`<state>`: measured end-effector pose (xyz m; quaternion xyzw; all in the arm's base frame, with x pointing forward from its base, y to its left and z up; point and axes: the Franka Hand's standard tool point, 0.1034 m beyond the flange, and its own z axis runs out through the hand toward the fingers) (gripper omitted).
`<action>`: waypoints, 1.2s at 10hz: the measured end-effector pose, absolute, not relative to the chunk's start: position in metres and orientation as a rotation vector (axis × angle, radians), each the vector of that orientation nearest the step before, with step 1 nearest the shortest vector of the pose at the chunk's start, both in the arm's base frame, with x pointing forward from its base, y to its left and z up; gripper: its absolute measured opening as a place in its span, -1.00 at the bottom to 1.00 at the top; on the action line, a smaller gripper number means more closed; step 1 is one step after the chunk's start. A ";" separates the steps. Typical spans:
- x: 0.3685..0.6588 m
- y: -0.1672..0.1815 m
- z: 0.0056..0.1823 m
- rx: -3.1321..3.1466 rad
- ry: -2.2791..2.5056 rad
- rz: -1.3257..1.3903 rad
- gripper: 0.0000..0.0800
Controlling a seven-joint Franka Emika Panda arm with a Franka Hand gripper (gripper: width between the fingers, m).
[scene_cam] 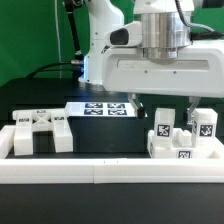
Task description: Assemble chair
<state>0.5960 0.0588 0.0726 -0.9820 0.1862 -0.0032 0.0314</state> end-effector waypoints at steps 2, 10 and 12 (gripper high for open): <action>0.596 0.058 0.073 -3.065 0.394 -0.016 0.62; 0.596 0.059 0.072 -3.005 0.697 -0.006 -0.28; 0.595 0.060 0.072 -2.898 1.053 -0.007 -0.28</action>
Offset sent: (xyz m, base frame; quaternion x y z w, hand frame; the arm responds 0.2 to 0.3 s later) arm 0.0000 0.0000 0.0000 0.0000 0.0000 0.0000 1.0000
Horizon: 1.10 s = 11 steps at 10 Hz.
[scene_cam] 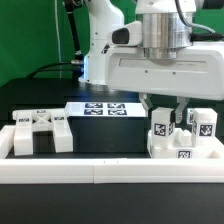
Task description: Assemble chair
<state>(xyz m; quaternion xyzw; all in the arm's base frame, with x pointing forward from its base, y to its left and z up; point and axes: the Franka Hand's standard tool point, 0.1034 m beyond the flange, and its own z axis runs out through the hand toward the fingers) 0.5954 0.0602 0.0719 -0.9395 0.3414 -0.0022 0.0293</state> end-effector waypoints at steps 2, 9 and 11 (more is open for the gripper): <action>0.596 0.061 0.072 -2.734 1.384 -0.033 -0.27; 0.598 0.060 0.072 -2.213 2.082 -0.023 -0.27; 0.598 0.059 0.072 -2.109 2.183 -0.013 -0.27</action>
Offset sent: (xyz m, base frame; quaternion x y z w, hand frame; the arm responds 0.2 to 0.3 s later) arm -0.0013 -0.0004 -0.0046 0.0008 -0.0032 0.1866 0.9824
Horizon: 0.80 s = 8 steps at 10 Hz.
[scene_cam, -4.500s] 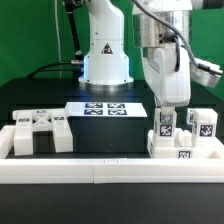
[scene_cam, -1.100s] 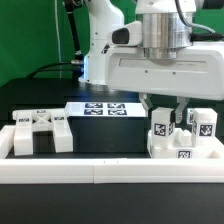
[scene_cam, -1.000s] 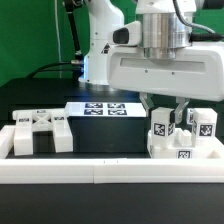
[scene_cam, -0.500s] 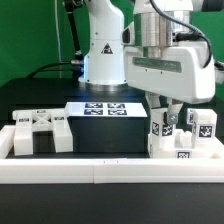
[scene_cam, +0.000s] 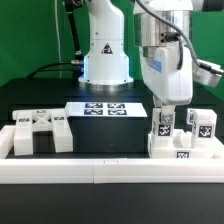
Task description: Assemble chair
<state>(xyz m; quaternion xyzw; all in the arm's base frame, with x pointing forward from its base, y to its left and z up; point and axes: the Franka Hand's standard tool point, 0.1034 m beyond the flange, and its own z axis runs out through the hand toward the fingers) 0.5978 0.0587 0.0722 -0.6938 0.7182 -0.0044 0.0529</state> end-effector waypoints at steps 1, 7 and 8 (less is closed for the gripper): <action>0.598 0.057 0.072 -2.029 2.259 -0.009 -0.27; 0.598 0.051 0.072 -1.816 2.438 -0.006 -0.14; 0.598 0.052 0.073 -1.841 2.422 -0.003 0.38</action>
Offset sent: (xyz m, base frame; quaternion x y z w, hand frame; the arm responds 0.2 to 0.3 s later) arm 0.0010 0.0005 -0.0005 -0.0047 0.0016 0.1864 0.9825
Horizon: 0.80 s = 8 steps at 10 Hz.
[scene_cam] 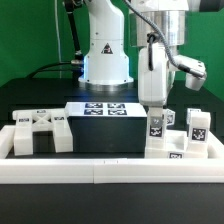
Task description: Assemble chair
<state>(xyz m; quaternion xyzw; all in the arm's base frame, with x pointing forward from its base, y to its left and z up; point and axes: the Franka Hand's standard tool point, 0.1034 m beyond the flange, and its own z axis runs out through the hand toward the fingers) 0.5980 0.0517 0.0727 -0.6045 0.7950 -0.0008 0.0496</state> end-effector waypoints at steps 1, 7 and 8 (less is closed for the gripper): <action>0.596 0.054 0.076 -1.960 2.348 0.037 0.55; 0.594 0.054 0.084 -2.322 1.969 0.007 0.62; 0.594 0.054 0.083 -2.323 1.970 0.008 0.62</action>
Offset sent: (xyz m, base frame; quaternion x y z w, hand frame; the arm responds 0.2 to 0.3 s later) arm -0.0093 -0.0011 0.0124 0.0247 -0.0242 -0.1701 0.9848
